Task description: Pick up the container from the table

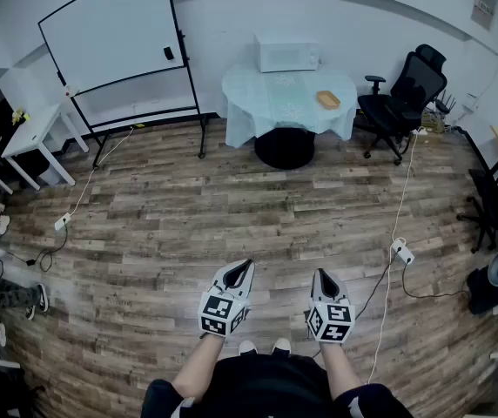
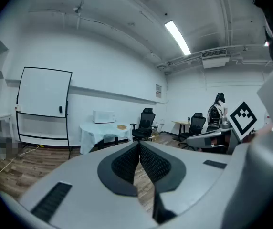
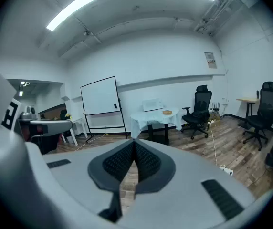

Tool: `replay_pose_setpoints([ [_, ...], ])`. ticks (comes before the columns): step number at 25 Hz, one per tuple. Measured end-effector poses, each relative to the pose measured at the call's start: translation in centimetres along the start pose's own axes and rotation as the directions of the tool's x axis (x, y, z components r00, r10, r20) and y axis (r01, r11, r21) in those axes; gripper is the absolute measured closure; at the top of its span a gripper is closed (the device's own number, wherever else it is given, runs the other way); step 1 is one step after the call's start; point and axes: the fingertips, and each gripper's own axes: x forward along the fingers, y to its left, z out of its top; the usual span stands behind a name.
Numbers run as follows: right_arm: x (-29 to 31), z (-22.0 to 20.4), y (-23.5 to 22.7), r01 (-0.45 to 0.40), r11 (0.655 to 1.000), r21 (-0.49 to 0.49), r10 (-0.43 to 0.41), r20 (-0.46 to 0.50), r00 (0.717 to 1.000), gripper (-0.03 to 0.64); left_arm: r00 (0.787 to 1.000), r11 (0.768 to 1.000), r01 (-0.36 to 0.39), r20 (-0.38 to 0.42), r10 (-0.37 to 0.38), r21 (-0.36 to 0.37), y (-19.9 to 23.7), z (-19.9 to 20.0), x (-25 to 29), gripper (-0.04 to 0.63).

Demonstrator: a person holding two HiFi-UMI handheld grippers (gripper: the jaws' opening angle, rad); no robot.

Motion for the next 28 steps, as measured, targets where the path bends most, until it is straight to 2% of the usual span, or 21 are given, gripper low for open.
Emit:
replay_pose_setpoints([
  [6,0.3,0.3,-1.8,0.002,0.999,0.043,-0.003,0.022,1.000,0.592,1.000,1.000,0.003,0.005,-0.003,0.007,-1.0,0.4,1.5,0.578],
  [12,0.0,0.7,-3.8,0.011,1.000,0.024,-0.012,0.040,0.999,0.592,1.000,1.000,0.003,-0.001,-0.003,0.013,-2.5,0.5,3.2,0.578],
  [28,-0.1,1.3,-8.6,-0.039,0.999,0.034,0.038,0.035,0.999,0.592,1.000,1.000,-0.013,-0.025,0.014,0.026,-6.7,1.0,7.1,0.578],
])
